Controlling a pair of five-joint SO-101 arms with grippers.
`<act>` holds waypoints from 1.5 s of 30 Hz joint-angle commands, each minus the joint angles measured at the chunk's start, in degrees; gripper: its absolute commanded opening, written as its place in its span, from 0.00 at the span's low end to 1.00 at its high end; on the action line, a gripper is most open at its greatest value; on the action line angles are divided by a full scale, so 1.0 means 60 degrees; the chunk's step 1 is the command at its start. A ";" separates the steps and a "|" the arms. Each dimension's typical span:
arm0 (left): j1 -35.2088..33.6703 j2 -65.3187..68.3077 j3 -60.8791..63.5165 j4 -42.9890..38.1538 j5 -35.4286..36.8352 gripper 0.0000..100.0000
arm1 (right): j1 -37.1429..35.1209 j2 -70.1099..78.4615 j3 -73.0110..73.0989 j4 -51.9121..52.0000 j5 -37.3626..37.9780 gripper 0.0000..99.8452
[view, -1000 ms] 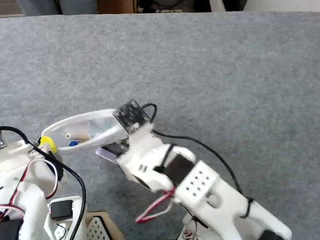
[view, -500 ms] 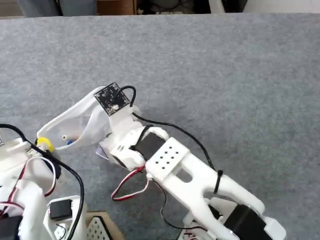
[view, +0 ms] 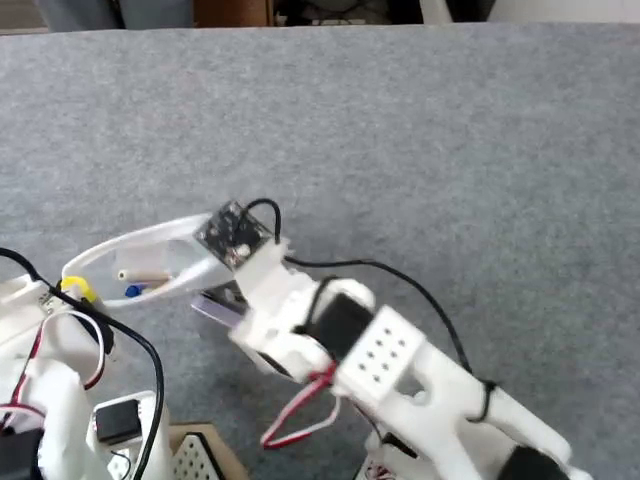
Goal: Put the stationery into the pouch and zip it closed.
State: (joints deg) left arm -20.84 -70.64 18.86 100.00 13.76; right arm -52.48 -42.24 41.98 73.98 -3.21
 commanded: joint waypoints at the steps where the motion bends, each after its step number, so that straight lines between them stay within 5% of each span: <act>1: -0.0051 -0.0015 -0.0066 -0.0498 0.0015 0.03 | -0.0234 -0.2103 -0.0125 0.1421 0.0513 0.16; 11: -0.0051 -0.0015 -0.0066 -0.0469 0.0015 0.03 | -0.0176 -0.6791 -0.0154 0.1582 0.0586 0.16; 24: -0.0637 0.1846 -0.0403 -0.0938 0.0425 0.03 | 0.0264 -0.7231 0.1487 0.1084 -0.0161 0.16; 45: -0.0857 0.2491 -0.0579 -0.1509 0.0484 0.03 | -0.0454 0.0139 0.2674 -0.4879 -0.0249 0.16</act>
State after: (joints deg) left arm -25.58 -56.66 16.40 92.00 16.04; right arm -54.51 -46.37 58.42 49.19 -4.18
